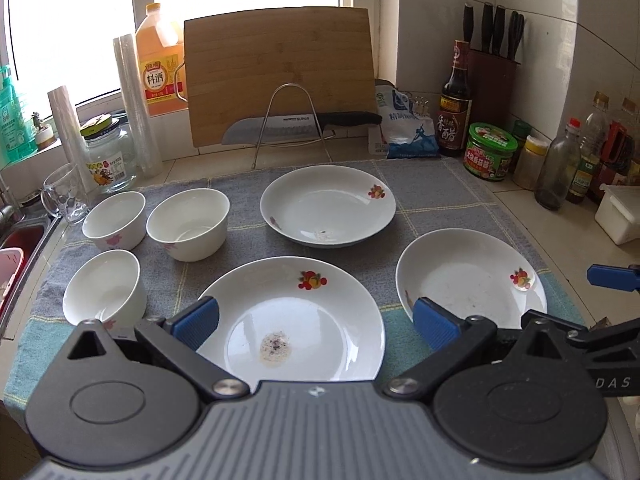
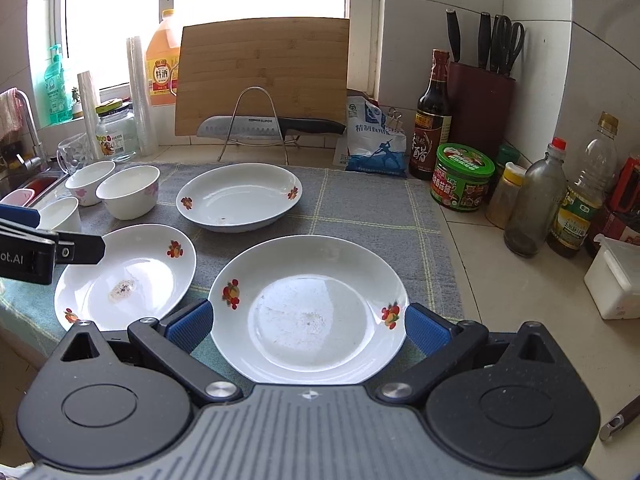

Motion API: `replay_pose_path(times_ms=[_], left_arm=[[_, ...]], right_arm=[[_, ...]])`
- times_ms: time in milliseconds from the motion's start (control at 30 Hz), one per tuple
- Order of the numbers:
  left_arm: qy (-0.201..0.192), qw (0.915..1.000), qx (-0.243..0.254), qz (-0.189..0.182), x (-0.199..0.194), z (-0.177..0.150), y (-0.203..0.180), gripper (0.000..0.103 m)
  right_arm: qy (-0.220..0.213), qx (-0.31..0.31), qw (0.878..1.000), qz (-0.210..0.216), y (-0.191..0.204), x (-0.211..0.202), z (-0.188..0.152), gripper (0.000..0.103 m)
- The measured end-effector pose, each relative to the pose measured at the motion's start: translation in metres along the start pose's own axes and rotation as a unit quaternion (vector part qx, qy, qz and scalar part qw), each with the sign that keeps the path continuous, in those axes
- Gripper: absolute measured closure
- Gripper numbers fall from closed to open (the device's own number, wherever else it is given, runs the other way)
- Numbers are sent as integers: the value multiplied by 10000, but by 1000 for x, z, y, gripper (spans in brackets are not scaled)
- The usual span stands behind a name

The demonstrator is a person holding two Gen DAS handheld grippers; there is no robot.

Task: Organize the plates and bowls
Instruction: 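Reach the left gripper to a white fruit-print plate and grasp its rim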

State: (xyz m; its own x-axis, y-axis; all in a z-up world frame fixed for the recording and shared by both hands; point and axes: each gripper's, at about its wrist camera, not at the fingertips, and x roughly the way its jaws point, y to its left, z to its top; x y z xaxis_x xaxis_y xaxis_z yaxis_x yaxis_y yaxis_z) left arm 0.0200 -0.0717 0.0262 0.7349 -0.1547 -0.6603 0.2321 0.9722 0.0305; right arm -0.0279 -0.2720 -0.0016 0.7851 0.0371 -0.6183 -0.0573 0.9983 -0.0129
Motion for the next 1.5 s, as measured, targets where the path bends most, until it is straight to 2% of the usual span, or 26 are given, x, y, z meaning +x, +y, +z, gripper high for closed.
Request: replay_pose_path(times_ms=[167, 400, 733, 1033, 1233, 1500], left_arm=[[37, 9990, 276, -349, 11, 16, -14, 1], [151, 9934, 860, -742, 34, 36, -36, 1], [600, 9768, 1428, -1476, 81, 55, -58, 1], [863, 9551, 2053, -1954, 122, 68, -78, 1], [1149, 9341, 2322, -2456, 154, 78, -98, 1], [1622, 9062, 2686, -2834, 192, 79, -123, 1]], right_arm=[[-2, -51, 9999, 122, -15, 1, -18, 0], [311, -121, 9991, 258, -23, 20, -44, 0], [566, -92, 9979, 299, -13, 59, -61, 0], [556, -199, 9981, 165, -5, 79, -61, 0], [465, -213, 9985, 176, -6, 83, -61, 0], [339, -131, 9993, 87, -5, 83, -63, 0]])
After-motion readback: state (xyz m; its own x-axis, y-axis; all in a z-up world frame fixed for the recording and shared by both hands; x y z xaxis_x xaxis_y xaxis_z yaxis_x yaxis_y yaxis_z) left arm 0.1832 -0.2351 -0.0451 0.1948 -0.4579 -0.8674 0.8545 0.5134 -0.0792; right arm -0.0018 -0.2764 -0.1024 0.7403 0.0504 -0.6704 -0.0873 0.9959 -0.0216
